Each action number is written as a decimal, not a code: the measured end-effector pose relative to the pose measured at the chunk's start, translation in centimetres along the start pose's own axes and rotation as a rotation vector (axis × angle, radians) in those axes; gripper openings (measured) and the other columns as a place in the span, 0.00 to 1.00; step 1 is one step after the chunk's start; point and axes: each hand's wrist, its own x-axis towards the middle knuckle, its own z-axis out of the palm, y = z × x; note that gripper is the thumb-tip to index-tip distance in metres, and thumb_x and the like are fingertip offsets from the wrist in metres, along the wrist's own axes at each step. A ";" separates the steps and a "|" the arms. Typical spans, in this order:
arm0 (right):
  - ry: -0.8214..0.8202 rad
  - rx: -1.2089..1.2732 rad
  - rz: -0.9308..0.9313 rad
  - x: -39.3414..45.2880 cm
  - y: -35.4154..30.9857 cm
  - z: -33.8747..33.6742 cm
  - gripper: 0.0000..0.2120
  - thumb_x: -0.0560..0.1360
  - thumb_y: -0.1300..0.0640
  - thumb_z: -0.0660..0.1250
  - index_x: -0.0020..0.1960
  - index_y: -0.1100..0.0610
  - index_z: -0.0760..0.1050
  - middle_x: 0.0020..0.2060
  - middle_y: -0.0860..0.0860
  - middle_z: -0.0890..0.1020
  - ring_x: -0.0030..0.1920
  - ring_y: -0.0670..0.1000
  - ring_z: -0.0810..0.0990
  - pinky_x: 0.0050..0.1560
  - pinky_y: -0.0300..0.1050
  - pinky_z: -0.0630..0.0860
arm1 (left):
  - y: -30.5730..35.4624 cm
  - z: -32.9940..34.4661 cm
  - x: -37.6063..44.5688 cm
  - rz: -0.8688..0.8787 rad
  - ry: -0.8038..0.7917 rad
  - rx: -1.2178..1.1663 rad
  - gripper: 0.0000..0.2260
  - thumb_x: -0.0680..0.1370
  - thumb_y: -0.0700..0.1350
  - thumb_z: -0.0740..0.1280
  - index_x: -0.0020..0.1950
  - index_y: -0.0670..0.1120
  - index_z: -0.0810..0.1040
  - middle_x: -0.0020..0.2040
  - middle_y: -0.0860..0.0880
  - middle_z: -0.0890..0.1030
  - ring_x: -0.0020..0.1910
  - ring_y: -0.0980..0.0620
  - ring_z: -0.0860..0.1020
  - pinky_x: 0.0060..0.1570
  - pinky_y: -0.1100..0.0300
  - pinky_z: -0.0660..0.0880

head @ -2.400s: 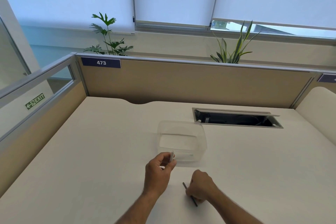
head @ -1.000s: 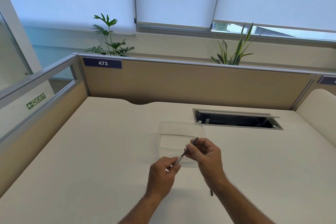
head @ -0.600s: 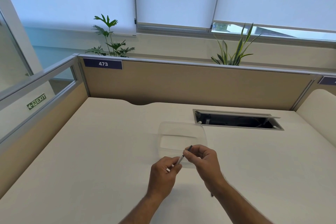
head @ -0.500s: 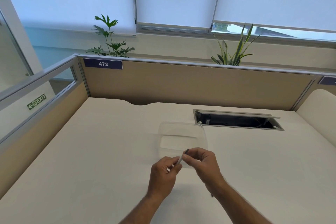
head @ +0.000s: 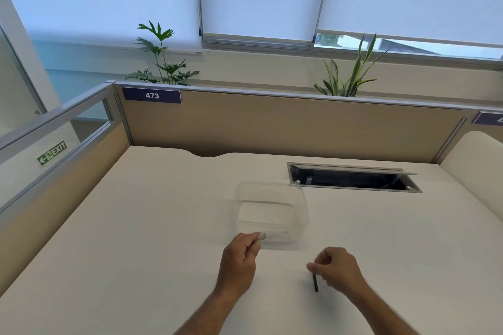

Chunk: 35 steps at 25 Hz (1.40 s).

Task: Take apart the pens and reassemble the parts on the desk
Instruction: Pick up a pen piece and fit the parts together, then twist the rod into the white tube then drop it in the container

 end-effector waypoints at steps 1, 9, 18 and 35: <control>-0.030 -0.028 0.033 -0.1 0.7 0.1 0.14 0.61 0.49 0.80 0.32 0.57 0.79 0.28 0.51 0.85 0.28 0.51 0.83 0.36 0.49 0.83 | 0.0 0.1 0.0 0.002 -0.007 0.006 0.18 0.79 0.36 0.67 0.52 0.63 0.80 0.48 0.57 0.83 0.50 0.63 0.79 0.49 0.72 0.73; -0.158 -0.091 0.140 0.2 2.7 1.0 0.12 0.58 0.54 0.80 0.30 0.59 0.79 0.24 0.55 0.84 0.26 0.57 0.85 0.28 0.49 0.84 | -0.2 -0.1 -0.3 0.020 -0.070 0.047 0.15 0.78 0.37 0.67 0.53 0.57 0.83 0.45 0.57 0.82 0.46 0.62 0.78 0.45 0.73 0.71; -0.226 0.376 0.056 -0.4 1.7 1.1 0.10 0.65 0.72 0.74 0.45 0.64 0.82 0.31 0.62 0.84 0.31 0.59 0.83 0.39 0.59 0.85 | -0.4 -0.5 -0.4 0.011 -0.108 0.125 0.12 0.79 0.38 0.65 0.55 0.54 0.83 0.43 0.55 0.81 0.44 0.60 0.78 0.44 0.70 0.72; -0.130 0.583 -0.373 -1.7 -4.2 1.8 0.10 0.71 0.72 0.73 0.42 0.57 0.85 0.33 0.57 0.86 0.32 0.51 0.83 0.35 0.43 0.81 | 0.7 -0.3 -1.0 0.171 -0.192 0.264 0.08 0.78 0.48 0.66 0.55 0.57 0.81 0.38 0.54 0.81 0.38 0.56 0.77 0.40 0.55 0.76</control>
